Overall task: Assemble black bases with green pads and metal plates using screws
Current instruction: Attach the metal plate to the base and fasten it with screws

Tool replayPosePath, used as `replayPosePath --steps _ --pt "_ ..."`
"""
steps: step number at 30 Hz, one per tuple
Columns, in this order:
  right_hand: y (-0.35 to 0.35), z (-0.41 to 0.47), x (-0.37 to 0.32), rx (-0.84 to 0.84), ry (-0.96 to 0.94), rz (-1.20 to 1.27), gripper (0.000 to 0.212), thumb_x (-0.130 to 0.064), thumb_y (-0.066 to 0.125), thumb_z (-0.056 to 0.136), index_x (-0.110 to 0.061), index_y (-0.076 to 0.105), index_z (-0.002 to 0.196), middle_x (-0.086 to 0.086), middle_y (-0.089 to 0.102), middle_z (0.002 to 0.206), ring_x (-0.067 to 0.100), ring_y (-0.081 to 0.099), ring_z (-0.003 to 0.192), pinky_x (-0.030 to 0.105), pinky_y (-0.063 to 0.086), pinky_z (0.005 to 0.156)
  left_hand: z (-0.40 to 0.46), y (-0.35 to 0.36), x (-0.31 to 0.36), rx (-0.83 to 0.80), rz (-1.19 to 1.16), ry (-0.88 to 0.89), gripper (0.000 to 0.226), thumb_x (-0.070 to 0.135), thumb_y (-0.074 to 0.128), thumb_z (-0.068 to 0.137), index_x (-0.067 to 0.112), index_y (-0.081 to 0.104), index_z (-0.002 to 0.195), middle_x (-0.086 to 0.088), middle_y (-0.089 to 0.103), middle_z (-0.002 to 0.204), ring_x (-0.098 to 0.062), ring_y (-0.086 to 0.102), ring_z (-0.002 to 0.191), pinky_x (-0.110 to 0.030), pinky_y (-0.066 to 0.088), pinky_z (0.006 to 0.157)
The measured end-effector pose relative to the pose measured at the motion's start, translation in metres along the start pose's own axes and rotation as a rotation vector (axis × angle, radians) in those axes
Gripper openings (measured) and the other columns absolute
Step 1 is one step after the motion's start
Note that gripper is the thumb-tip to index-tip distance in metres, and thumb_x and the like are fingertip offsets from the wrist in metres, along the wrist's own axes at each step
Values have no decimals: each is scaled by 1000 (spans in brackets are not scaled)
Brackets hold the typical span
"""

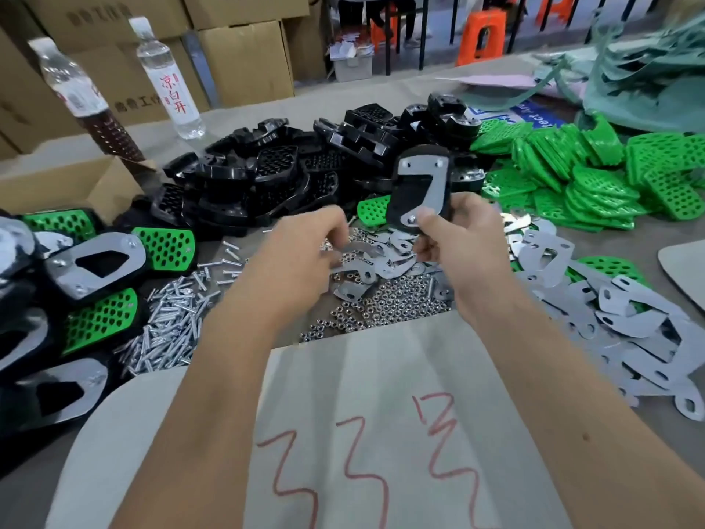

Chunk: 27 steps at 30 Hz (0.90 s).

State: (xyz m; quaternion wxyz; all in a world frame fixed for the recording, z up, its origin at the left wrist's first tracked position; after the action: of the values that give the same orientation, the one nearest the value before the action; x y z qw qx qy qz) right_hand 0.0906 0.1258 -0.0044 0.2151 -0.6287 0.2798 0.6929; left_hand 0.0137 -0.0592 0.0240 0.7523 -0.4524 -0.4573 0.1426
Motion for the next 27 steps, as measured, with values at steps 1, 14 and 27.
replayPosePath --steps 1,14,27 --pt "3 -3 0 -46 9 -14 8 -7 68 97 -9 63 104 4 70 83 17 62 59 29 54 56 -4 -2 -6 104 -17 -28 38 -2 61 93 35 55 83 10 66 81 -4 61 61 -29 49 52" --pt "27 -24 12 -327 77 -77 12 -1 66 98 0 64 110 19 72 97 24 69 62 38 61 63 -23 15 -37 580 -1052 -230 41 -16 77 80 16 62 100 -6 70 95 -15 72 65 -29 61 67" --pt "20 -23 14 -570 60 -16 22 2 54 103 -2 68 119 24 73 104 29 69 76 35 61 71 -22 15 -36 424 -978 -84 54 -13 81 78 19 62 118 -2 79 115 -21 70 75 -37 63 79"
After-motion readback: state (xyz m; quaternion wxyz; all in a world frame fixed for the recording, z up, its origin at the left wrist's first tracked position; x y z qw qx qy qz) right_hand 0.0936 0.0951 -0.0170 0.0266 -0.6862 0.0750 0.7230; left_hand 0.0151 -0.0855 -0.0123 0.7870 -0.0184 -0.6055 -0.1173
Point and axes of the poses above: each hand's wrist, its own z-axis towards the middle knuckle, its own y-axis out of the palm, x = y × z, the point moved 1 cm from there along z, towards the middle knuckle
